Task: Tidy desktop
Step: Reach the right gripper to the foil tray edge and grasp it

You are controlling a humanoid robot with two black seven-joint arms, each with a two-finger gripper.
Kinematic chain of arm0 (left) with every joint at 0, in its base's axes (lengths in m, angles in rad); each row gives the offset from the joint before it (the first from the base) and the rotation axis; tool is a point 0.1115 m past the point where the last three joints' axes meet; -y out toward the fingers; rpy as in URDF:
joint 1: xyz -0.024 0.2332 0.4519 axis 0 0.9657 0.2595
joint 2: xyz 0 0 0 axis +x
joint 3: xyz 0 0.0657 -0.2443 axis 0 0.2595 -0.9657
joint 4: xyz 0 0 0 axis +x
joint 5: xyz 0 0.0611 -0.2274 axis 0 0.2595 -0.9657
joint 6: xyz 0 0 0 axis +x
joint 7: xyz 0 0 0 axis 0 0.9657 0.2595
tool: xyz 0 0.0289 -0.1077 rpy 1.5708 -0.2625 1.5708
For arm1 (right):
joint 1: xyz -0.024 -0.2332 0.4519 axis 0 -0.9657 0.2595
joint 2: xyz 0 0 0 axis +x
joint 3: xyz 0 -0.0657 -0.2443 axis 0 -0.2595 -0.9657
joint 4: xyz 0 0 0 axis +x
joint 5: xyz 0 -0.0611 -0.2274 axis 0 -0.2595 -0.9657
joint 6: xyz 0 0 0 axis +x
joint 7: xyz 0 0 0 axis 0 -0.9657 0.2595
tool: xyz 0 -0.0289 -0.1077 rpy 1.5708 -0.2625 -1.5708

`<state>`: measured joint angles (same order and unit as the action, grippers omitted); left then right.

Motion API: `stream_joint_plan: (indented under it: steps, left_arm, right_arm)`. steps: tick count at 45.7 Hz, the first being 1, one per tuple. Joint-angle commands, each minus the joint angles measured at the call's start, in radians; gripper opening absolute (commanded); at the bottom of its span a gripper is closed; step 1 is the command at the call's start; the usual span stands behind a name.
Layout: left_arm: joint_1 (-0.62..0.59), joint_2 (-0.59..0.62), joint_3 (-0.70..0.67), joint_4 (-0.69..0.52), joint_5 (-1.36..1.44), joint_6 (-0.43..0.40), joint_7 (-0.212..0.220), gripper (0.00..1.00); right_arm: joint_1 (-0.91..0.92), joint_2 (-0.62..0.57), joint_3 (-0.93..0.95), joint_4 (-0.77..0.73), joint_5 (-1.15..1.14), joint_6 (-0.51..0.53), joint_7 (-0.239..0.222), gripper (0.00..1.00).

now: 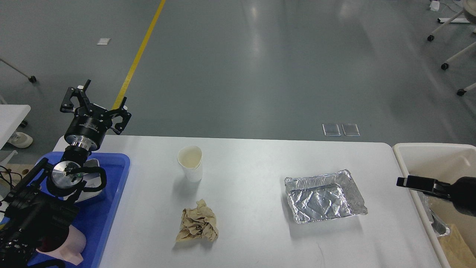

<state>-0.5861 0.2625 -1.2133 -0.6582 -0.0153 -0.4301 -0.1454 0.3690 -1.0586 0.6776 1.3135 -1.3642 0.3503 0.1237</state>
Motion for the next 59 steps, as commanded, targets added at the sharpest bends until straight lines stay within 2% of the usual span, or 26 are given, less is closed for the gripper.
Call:
stream_joint_plan:
  steps: [1,22,39,50,54,58,59]
  left_arm:
    - [0.002,0.003,0.000,0.000,0.001,0.001,0.000,0.97]
    - [-0.001,0.012,0.000,0.000,0.003,0.004,-0.002,0.97]
    - [-0.003,0.017,-0.002,0.000,0.005,0.004,-0.002,0.97]
    - [-0.003,0.020,-0.002,0.002,0.005,0.004,-0.002,0.97]
    - [-0.003,0.020,0.000,0.002,0.005,0.004,-0.002,0.97]
    - [-0.001,0.020,-0.002,0.000,0.005,0.004,-0.002,0.97]
    - [-0.003,0.020,-0.002,0.002,0.005,0.004,-0.002,0.97]
  right_arm:
    - [0.017,0.107,-0.024,-0.065,-0.067,-0.010,0.002,1.00]
    - [0.226,0.374,-0.289,-0.353,-0.222,-0.174,0.011,1.00]
    - [0.226,0.477,-0.297,-0.457,-0.260,-0.185,0.014,0.99]
    - [0.223,0.539,-0.305,-0.530,-0.276,-0.195,0.014,0.94]
    - [0.225,0.546,-0.349,-0.548,-0.288,-0.228,0.014,0.82]
    - [0.225,0.555,-0.389,-0.565,-0.288,-0.254,0.014,0.58]
    - [0.225,0.558,-0.394,-0.569,-0.288,-0.260,0.014,0.56]
